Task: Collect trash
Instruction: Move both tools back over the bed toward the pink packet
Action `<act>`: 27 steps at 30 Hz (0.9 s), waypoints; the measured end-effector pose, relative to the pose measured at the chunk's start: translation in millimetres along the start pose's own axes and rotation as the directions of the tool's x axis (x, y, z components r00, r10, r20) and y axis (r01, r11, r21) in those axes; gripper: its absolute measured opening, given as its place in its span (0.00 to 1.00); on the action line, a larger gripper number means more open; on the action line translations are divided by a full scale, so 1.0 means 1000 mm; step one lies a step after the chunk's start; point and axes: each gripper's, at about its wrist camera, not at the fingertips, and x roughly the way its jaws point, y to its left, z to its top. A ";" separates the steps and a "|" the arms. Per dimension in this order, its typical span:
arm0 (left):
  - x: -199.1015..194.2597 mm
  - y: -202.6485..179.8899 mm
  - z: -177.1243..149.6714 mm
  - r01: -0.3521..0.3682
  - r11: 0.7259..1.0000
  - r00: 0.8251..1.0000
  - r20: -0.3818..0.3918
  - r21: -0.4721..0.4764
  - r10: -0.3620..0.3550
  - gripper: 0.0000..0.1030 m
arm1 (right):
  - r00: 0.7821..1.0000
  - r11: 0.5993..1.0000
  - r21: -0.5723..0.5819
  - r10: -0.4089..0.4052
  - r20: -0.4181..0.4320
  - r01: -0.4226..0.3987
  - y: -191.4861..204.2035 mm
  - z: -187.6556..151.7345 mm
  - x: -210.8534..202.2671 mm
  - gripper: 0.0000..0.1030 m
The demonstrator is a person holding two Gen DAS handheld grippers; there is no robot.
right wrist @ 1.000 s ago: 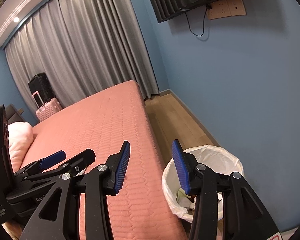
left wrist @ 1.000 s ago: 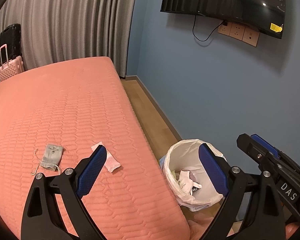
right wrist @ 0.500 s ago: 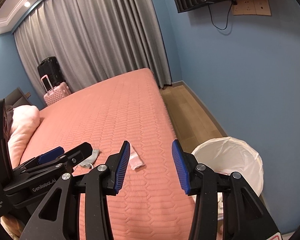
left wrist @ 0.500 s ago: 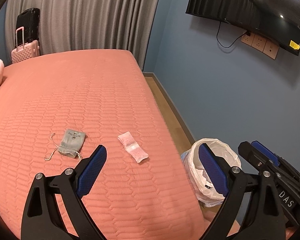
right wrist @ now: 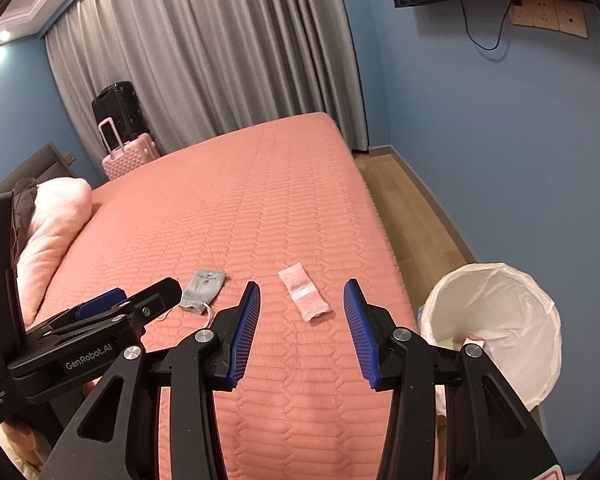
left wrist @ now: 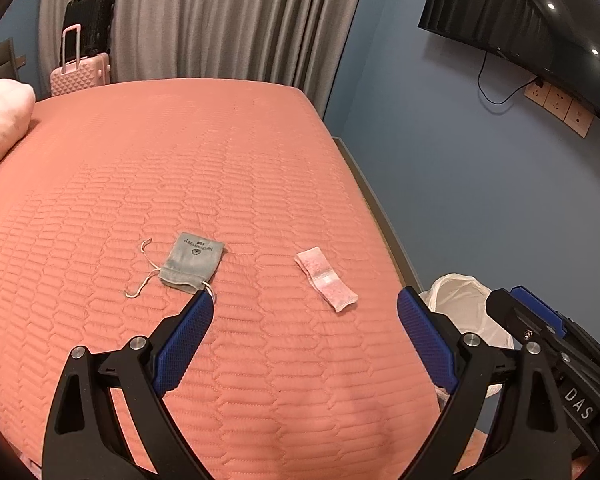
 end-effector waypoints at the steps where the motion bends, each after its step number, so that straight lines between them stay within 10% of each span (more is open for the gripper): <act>1: 0.001 0.006 0.000 -0.004 1.000 1.000 -0.004 -0.004 0.004 0.86 | 1.000 1.000 -0.003 0.003 -0.005 -0.003 0.001 -0.001 0.003 0.42; 27: 0.080 0.148 -0.016 -0.213 0.969 0.961 -0.204 -0.127 0.185 0.87 | 0.977 1.000 -0.022 -0.009 -0.213 0.004 0.021 -0.027 0.148 0.42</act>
